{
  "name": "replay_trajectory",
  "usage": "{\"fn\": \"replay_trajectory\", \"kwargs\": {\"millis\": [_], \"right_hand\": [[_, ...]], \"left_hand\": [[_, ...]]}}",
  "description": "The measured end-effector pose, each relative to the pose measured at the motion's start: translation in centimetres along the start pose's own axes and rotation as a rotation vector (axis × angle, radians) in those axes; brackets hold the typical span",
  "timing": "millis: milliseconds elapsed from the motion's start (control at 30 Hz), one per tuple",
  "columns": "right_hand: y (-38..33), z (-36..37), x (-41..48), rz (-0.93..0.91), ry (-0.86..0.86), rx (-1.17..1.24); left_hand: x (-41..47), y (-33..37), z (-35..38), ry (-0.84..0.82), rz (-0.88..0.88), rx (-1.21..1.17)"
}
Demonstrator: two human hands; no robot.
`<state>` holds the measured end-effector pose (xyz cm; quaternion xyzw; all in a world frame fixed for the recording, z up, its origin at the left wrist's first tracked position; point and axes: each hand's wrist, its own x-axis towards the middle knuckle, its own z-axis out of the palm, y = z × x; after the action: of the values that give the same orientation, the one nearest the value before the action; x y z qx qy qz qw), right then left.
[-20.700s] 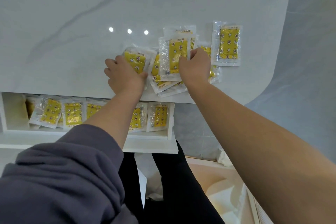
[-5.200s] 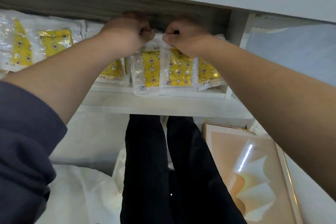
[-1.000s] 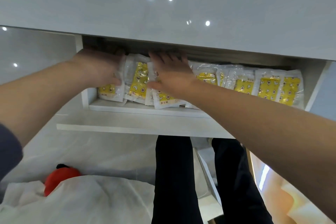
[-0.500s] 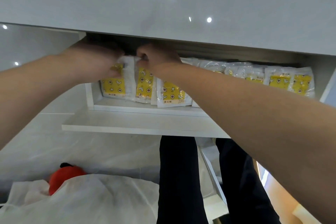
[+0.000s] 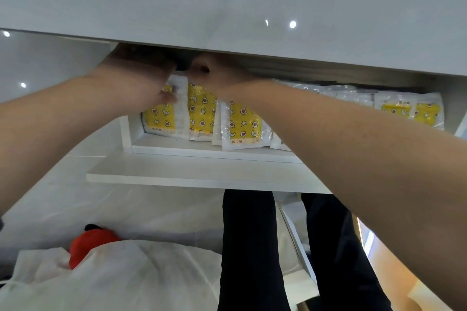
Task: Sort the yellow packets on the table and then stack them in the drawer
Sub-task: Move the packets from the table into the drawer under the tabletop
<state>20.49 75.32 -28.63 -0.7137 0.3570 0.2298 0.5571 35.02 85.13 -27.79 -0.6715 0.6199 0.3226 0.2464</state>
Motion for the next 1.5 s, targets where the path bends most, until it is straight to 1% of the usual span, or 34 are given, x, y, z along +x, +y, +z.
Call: {"fn": "replay_trajectory", "kwargs": {"millis": [33,67,133,167,233,300,367,433,567,633,700,833,967,1000,1067,1133,1200,1267,1400,1500], "right_hand": [[0.3,-0.4,-0.3,0.011,0.037,-0.005],[0.8,-0.8,-0.6,0.020,0.089,-0.064],[1.5,-1.2,-1.4,0.028,0.165,-0.261],[1.8,-1.2,-1.8,0.024,0.157,-0.320],[1.8,-1.0,-2.8,0.023,0.085,-0.359],[1.7,-0.9,-3.6,0.012,0.046,-0.356],[1.8,-1.6,-4.1,0.036,0.031,-0.253],[2.4,-2.7,-4.7,0.075,0.019,-0.207],[4.3,-3.9,-6.2,0.128,-0.018,-0.335],[4.6,-3.8,-6.6,0.131,-0.001,-0.329],[4.6,-4.0,-6.7,0.128,0.008,-0.292],[5.2,-5.0,-7.6,0.134,0.007,-0.247],[6.2,-6.2,-9.0,0.149,0.043,-0.301],[6.4,-6.3,-9.2,0.147,0.046,-0.307],[6.8,-6.3,-9.3,0.124,0.051,-0.339],[6.7,-6.2,-9.3,0.099,0.068,-0.363],[6.5,-6.0,-9.2,0.075,0.091,-0.329],[6.1,-5.8,-9.1,0.051,0.108,-0.279],[5.6,-5.4,-9.2,0.010,0.079,-0.223],[5.6,-5.7,-9.2,0.023,0.059,-0.198]], "left_hand": [[0.0,0.2,0.2,-0.009,-0.018,-0.045],[0.0,0.7,0.4,-0.013,-0.030,-0.076],[0.1,1.5,0.2,-0.006,-0.036,-0.111],[0.1,1.9,0.1,-0.004,-0.026,-0.110],[0.1,2.0,0.0,-0.013,-0.009,-0.115],[0.3,2.0,-0.1,-0.047,0.016,-0.122],[0.2,2.3,-0.3,-0.055,0.007,-0.116],[0.0,2.7,-0.9,-0.026,-0.005,-0.145],[-0.6,5.3,-2.8,0.049,0.036,-0.238],[-0.5,6.6,-2.9,0.078,0.051,-0.249],[-0.1,7.5,-2.5,0.080,0.013,-0.254],[-0.1,8.2,-2.5,0.113,-0.054,-0.168],[-1.1,9.1,-3.8,0.237,-0.035,-0.151],[-1.3,9.5,-4.2,0.236,-0.028,-0.165],[-1.4,10.5,-4.7,0.184,-0.023,-0.157],[-1.1,11.4,-5.0,0.176,-0.013,-0.111],[-0.8,12.1,-5.2,0.203,0.003,-0.084],[-0.6,12.4,-5.4,0.182,0.029,-0.110],[-0.7,10.9,-6.1,0.046,0.025,-0.273],[-0.8,8.5,-6.9,-0.116,0.013,-0.318]]}}
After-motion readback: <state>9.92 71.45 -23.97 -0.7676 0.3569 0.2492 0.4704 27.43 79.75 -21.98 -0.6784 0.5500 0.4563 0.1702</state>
